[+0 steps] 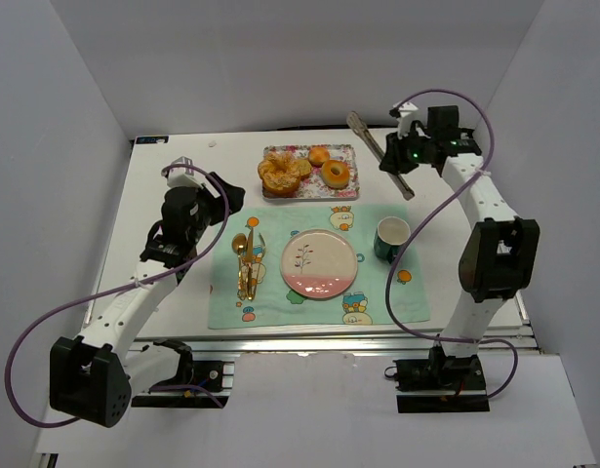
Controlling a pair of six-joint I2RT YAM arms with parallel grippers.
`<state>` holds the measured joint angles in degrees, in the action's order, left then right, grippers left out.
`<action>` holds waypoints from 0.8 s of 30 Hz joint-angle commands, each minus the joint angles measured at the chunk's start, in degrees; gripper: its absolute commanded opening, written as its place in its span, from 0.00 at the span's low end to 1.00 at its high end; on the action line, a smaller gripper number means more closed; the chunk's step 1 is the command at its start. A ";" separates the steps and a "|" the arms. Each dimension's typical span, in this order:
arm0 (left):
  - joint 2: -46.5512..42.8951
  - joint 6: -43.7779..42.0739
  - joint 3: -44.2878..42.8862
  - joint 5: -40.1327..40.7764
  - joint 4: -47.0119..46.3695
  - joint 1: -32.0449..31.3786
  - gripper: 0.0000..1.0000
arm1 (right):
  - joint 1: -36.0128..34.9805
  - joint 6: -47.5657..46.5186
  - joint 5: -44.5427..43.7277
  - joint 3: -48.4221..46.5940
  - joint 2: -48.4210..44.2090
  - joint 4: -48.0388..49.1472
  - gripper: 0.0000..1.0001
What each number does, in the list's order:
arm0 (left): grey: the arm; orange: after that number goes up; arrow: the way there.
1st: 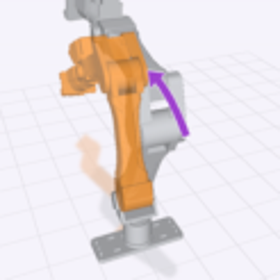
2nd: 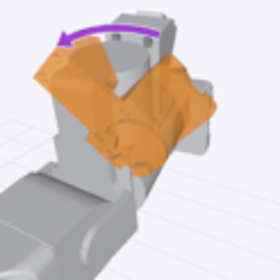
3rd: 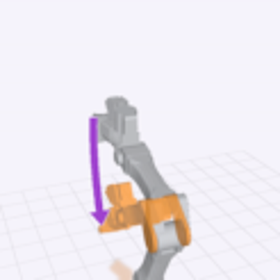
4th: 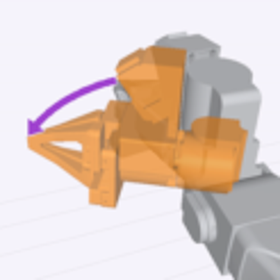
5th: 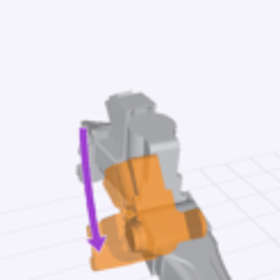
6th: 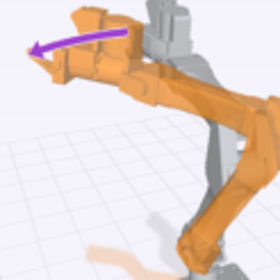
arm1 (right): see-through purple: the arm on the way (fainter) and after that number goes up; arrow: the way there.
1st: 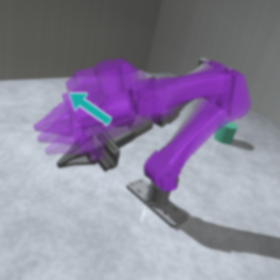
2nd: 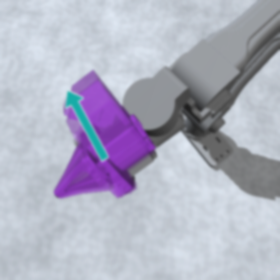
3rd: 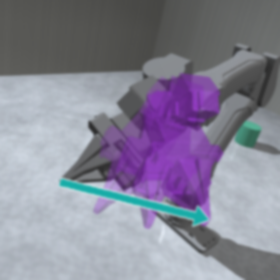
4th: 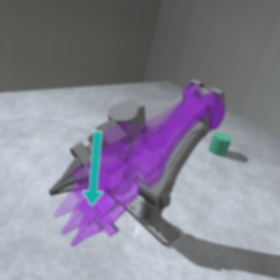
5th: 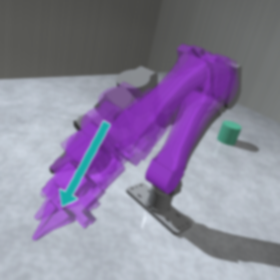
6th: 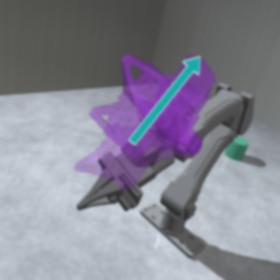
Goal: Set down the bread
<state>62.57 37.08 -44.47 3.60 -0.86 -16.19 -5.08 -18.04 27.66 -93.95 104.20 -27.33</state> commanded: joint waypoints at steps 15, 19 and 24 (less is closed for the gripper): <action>-4.47 2.12 0.00 2.03 0.42 0.45 0.85 | -6.34 -2.09 -1.30 -16.96 11.46 -4.13 0.36; -5.00 2.21 0.26 2.56 0.51 0.45 0.85 | -6.52 7.01 3.00 -16.44 12.60 -4.92 0.33; -4.82 2.47 0.00 2.73 0.51 0.45 0.85 | -6.96 18.38 8.37 -9.24 11.81 -1.76 0.33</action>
<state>59.29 39.07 -44.51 5.48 -0.40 -16.19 -11.81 -8.71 31.55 -105.23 116.49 -30.85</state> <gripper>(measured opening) 0.853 0.330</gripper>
